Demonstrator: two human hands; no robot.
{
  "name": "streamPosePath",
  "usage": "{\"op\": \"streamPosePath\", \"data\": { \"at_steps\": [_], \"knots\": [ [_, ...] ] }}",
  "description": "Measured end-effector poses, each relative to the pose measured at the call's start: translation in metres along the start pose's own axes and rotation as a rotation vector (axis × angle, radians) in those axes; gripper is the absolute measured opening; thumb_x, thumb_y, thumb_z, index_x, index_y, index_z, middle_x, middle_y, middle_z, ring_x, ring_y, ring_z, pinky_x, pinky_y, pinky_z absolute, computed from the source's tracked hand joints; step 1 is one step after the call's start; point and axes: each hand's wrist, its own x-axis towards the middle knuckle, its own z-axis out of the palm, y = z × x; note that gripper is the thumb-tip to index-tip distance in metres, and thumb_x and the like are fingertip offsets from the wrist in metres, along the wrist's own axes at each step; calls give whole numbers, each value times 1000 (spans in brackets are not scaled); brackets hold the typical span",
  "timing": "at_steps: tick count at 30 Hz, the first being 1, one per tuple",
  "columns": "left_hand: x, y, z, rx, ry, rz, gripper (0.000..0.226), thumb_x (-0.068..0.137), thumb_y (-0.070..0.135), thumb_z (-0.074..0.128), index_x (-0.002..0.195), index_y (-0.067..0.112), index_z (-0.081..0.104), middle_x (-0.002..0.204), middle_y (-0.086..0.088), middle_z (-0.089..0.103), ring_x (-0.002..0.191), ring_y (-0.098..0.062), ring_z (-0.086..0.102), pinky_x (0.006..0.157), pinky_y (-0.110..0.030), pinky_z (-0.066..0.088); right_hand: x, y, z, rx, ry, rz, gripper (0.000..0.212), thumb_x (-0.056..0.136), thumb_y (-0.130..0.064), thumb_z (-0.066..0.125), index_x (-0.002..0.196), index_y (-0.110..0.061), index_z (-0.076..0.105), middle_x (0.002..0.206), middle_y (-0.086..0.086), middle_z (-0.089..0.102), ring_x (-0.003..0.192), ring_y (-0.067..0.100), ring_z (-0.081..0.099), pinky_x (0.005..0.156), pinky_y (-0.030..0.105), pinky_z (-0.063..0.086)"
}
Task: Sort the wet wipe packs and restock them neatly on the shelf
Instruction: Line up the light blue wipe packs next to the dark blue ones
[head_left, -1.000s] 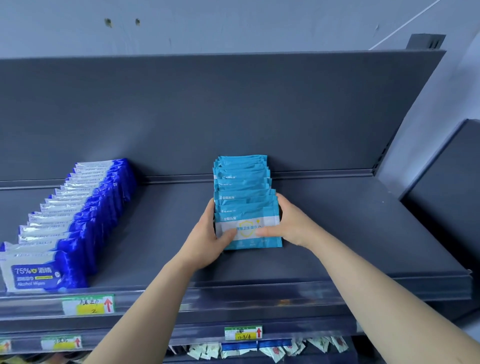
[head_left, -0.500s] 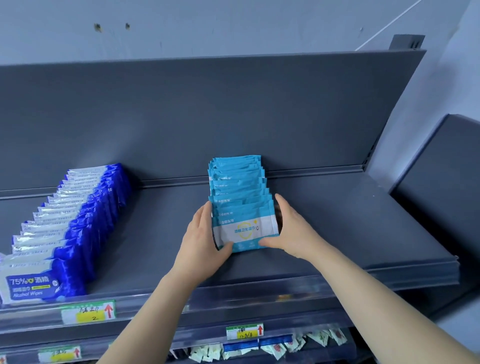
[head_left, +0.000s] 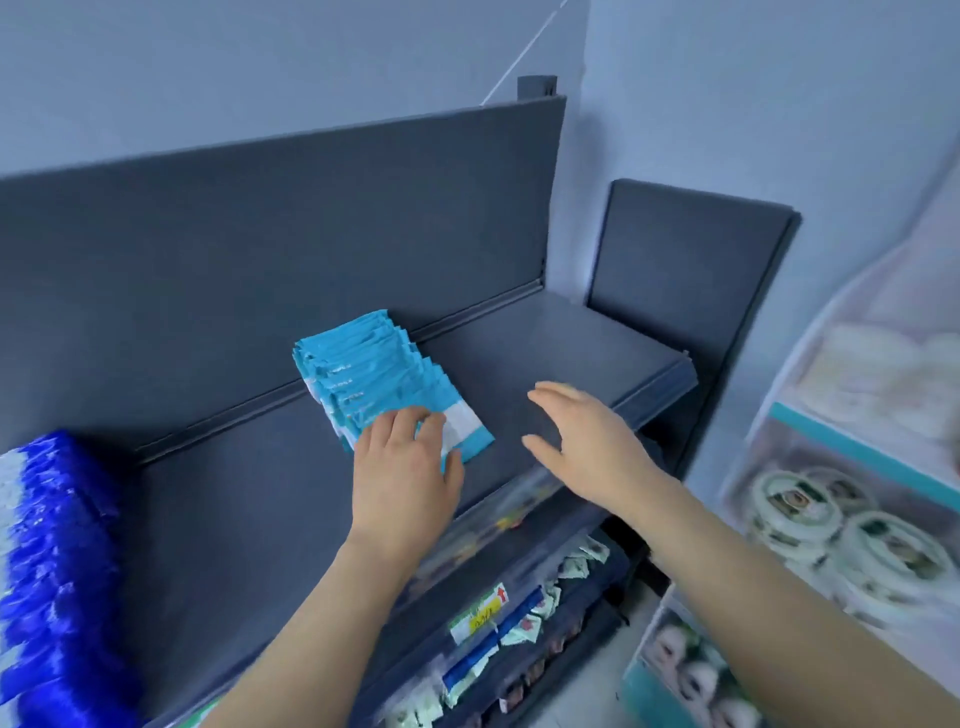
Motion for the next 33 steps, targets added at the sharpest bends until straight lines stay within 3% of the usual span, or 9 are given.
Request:
{"op": "streamPosePath", "data": {
  "at_steps": [4, 7, 16, 20, 23, 29, 33],
  "knots": [
    [-29, 44, -3, -108, -58, 231, 28, 74, 31, 58, 90, 12, 71, 92, -6, 68, 82, -32, 62, 73, -38, 51, -87, 4, -13, -41, 96, 199, 47, 95, -28, 54, 138, -10, 48, 146, 4, 45, 135, 20, 41, 110, 28, 30],
    [-66, 88, 0, -216, -136, 403, 34, 78, 36, 46, 87, 13, 70, 86, -5, 67, 77, -31, 62, 68, -37, 51, -170, 9, -23, -96, 95, 378, 47, 97, -29, 51, 141, -13, 45, 147, 2, 44, 135, 19, 40, 110, 26, 27],
    [-207, 259, -26, -530, -335, 854, 33, 78, 34, 43, 77, 15, 70, 70, -2, 65, 63, -27, 60, 54, -35, 51, -425, 36, -52, -177, 123, 925, 42, 96, -32, 50, 134, -16, 51, 136, 2, 54, 123, 20, 50, 102, 29, 37],
    [-277, 336, -42, -593, -466, 951, 23, 87, 34, 51, 83, 19, 67, 81, 2, 65, 77, -21, 56, 68, -35, 44, -535, 49, -63, -157, 141, 1119, 42, 97, -32, 49, 135, -16, 51, 139, 1, 52, 125, 18, 50, 103, 30, 38],
    [-333, 396, -50, -601, -546, 1009, 28, 93, 38, 42, 97, 23, 66, 96, 6, 65, 90, -16, 55, 80, -32, 45, -618, 66, -69, -110, 108, 1232, 44, 98, -34, 47, 138, -17, 48, 142, 0, 49, 126, 17, 49, 101, 29, 39],
    [-439, 500, -38, -652, -821, 1014, 40, 91, 38, 42, 109, 14, 69, 104, -1, 69, 97, -19, 62, 88, -35, 50, -766, 112, -68, 34, -2, 1399, 47, 98, -38, 48, 141, -19, 46, 145, -1, 46, 126, 18, 50, 103, 30, 38],
    [-493, 547, -20, -552, -1053, 1044, 30, 94, 37, 50, 113, 18, 64, 111, 1, 65, 100, -16, 60, 86, -32, 49, -836, 139, -49, 161, -118, 1462, 49, 96, -37, 53, 140, -15, 48, 144, 5, 48, 129, 21, 47, 106, 31, 37]
  ]
}}
